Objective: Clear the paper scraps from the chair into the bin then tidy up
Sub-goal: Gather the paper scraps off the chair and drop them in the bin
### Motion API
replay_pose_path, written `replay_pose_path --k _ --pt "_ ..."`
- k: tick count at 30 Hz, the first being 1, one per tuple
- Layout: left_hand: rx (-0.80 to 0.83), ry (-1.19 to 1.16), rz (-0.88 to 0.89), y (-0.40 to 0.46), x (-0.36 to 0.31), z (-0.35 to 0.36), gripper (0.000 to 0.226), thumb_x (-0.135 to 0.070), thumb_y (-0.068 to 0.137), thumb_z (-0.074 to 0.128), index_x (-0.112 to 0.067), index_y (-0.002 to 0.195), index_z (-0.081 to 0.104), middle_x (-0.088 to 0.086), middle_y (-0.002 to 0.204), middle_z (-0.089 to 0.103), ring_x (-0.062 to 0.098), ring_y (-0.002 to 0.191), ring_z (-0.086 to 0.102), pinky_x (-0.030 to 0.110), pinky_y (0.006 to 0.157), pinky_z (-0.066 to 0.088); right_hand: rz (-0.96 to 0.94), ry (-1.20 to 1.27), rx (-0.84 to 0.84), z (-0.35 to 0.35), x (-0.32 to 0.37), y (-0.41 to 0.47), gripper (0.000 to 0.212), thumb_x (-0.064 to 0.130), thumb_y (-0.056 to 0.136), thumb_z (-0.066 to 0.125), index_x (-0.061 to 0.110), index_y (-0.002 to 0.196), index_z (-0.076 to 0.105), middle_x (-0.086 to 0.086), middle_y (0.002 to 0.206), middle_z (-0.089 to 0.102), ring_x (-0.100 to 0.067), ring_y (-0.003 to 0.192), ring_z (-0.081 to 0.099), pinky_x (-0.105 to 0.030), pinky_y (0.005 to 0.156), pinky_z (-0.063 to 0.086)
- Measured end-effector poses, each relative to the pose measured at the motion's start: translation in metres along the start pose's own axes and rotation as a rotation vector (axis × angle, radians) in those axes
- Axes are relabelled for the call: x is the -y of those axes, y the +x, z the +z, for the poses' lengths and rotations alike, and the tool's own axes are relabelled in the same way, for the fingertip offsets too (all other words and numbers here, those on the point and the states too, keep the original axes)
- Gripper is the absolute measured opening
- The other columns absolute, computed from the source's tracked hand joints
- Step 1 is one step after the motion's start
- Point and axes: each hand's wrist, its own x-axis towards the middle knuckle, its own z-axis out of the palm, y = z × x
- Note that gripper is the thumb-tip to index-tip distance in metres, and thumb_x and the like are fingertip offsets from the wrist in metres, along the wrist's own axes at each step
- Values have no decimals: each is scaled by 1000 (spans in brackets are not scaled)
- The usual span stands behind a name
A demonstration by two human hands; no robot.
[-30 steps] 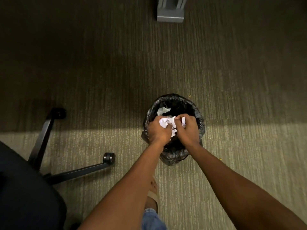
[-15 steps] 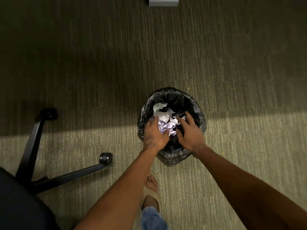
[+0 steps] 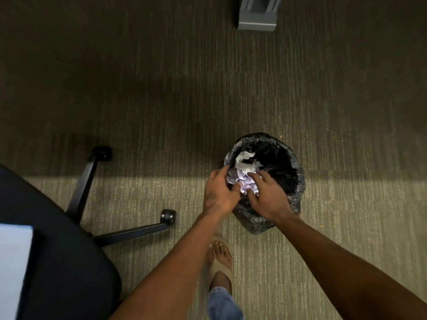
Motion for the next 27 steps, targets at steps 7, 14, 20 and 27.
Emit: replay_pose_path --k 7,14,20,27 --pt "-95 -23 -6 -40 26 -74 69 -35 95 69 -30 156 37 4 152 46 26 139 45 36 111 40 -117 156 -119 -1 98 -10 45 20 93 70 8 136 62 -11 134 62 -30 123 60 -40 98 52" --pt "-250 -194 -49 -97 60 -148 67 -38 94 69 -35 154 38 -3 151 47 18 136 49 43 112 46 -249 233 -139 -1 197 -33 44 16 92 71 12 136 62 -7 132 62 -23 120 61 -35 98 51" --pt "-411 -370 -60 -142 91 -207 67 -32 91 73 -38 150 42 -5 147 51 11 131 53 29 104 48 -393 258 -98 12 272 -54 42 15 93 73 11 134 64 -8 129 64 -24 111 66 -37 94 54" --pt "-588 -513 -76 -186 142 -264 63 -27 91 76 -38 146 48 -11 142 55 -3 109 58 11 84 53 -506 286 -54 42 350 -76 42 18 94 72 13 136 63 -5 129 63 -19 108 65 -39 90 56"
